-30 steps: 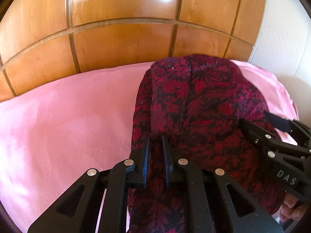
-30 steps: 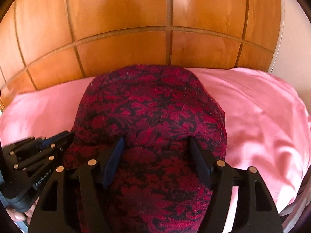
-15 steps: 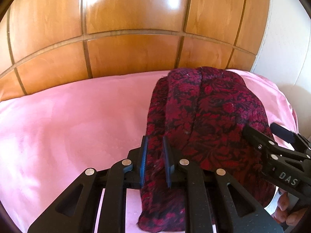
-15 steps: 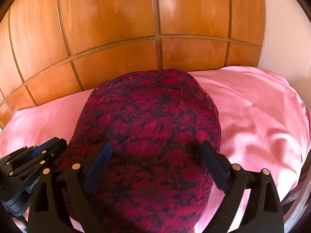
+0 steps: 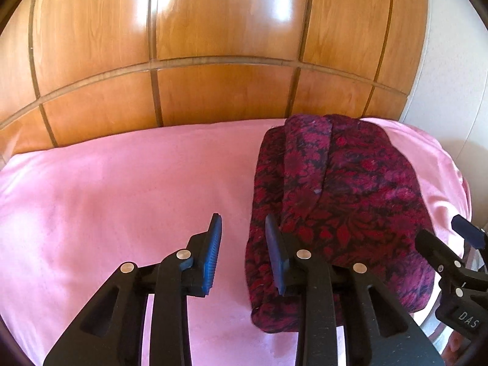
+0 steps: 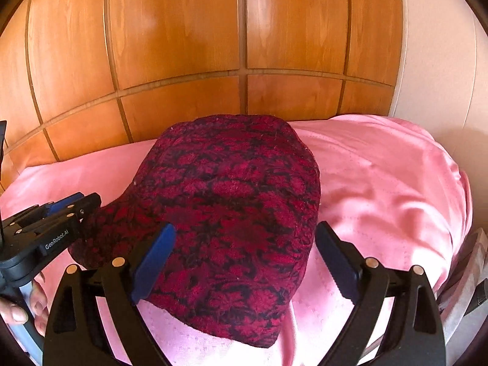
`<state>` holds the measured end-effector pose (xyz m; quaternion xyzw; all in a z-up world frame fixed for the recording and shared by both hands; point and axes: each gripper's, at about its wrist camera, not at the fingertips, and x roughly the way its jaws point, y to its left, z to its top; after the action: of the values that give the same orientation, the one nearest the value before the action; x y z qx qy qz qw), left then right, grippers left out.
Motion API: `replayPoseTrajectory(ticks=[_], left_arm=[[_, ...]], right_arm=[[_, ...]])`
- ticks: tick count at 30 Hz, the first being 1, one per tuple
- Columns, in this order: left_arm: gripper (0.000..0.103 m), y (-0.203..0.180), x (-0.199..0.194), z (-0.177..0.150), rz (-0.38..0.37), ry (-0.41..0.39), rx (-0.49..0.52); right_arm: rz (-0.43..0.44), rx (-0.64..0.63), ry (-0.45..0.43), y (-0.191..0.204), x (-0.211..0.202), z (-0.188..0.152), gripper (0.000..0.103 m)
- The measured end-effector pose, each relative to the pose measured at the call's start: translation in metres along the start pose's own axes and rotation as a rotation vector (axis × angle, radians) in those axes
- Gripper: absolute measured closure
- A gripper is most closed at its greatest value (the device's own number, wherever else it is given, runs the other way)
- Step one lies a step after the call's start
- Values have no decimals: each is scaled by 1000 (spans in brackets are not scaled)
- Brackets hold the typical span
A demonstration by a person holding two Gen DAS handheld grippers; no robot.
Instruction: Fold small clothes
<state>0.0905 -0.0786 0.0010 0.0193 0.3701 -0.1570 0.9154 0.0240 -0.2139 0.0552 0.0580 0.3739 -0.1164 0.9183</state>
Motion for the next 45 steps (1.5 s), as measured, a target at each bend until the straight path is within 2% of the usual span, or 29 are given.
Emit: replayPoseTrajectory(ticks=[2, 5, 7, 10, 12, 15, 17, 20, 23, 26, 27, 31, 33, 45], left_arm=[[74, 2, 5, -1, 14, 8, 5], [74, 5, 17, -4, 35, 50, 5], [74, 11, 16, -6, 29, 51, -21], [74, 22, 9, -9, 18, 38, -53], [47, 31, 3, -10, 29, 25, -81], [44, 43, -12, -13, 45, -11, -126], [43, 47, -21, -16, 61, -24, -132], [30, 50, -38, -23, 80, -58, -145], [28, 48, -50, -29, 97, -83, -132], [19, 42, -61, -36, 124, -111, -119], [19, 41, -63, -38, 125, -114, -119], [19, 36, -66, -44, 115, -97, -105], [13, 33, -67, -45, 123, -99, -94], [4, 22, -73, -48, 118, -103, -73]], right_arm=[[0, 5, 15, 3, 4, -3, 11], [30, 3, 93, 13, 27, -11, 10], [-6, -33, 72, 22, 27, -15, 10], [-7, -17, 66, 20, 17, -9, 11], [-32, 4, 53, 18, 8, -5, 10], [-87, 54, 25, 20, -8, -1, 3], [-117, 88, -8, 24, -22, -4, 2], [-126, 121, -33, 32, -36, -11, 2], [-145, 133, -63, 40, -46, -15, 2], [-156, 127, -71, 44, -51, -20, 2], [-164, 120, -72, 46, -54, -22, 2], [-169, 112, -71, 47, -54, -26, 2], [-175, 113, -73, 47, -55, -29, 2], [-169, 130, -72, 45, -53, -36, 2]])
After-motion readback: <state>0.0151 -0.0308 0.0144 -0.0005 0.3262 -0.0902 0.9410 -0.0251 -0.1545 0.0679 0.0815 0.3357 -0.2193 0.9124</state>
